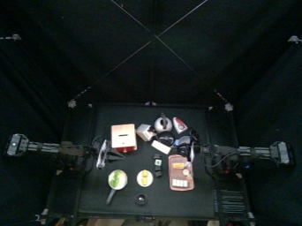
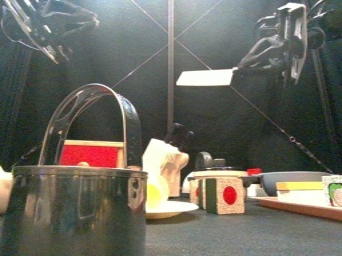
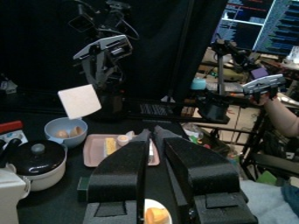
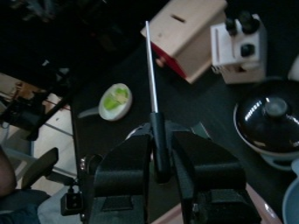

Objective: Place cleaver back in holder

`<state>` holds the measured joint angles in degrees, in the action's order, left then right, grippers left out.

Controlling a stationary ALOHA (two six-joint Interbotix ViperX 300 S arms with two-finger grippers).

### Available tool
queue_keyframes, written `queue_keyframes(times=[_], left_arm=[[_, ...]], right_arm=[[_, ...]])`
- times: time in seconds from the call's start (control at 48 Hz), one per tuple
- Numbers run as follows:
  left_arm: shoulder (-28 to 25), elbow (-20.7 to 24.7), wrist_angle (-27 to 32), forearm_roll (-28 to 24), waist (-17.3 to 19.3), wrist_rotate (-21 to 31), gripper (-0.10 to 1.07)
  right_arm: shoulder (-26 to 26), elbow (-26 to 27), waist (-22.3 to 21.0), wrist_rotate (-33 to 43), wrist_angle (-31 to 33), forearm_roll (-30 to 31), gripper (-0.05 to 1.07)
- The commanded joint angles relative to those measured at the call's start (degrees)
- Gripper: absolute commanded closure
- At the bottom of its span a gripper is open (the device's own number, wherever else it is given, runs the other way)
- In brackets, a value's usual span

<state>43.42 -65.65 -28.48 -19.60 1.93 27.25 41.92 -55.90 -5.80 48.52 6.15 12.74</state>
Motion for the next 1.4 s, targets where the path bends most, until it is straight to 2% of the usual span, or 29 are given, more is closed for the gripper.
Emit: queue_keyframes(times=[0.0, 0.125, 0.417, 0.646, 0.833, 0.979, 1.375], left_arm=[[-0.7, 0.79, -0.18, 0.09, 1.67, 0.0, 0.38], [-1.05, 0.7, -0.18, 0.79, 4.57, 0.09, 0.38], [-1.14, 1.32, 0.79, 6.5, 13.8, 0.0, 0.38], [-1.05, 1.32, 1.58, 6.94, 20.04, 0.09, 0.38], [0.09, 0.18, 1.93, 6.77, 20.48, 0.09, 0.38], [0.97, -1.32, 1.93, 6.94, 20.48, 0.09, 0.38], [2.55, -3.43, 1.93, 7.91, 20.48, 0.26, 0.38]], right_arm=[[0.44, 3.16, -0.35, 0.18, 3.87, -1.49, 0.5], [-0.62, 8.0, -0.18, 0.0, 8.7, -3.34, 0.5], [-6.94, 23.12, -1.41, -0.7, 28.48, -2.99, 0.5], [-11.43, 28.92, -3.08, -0.79, 34.54, -1.23, 0.5], [-17.14, 33.22, -3.08, -1.85, 37.88, 0.26, 0.5], [-20.39, 37.0, -3.52, -5.45, 41.13, 0.35, 0.51], [-31.03, 44.47, -5.62, -14.85, 47.37, -5.19, 0.51]])
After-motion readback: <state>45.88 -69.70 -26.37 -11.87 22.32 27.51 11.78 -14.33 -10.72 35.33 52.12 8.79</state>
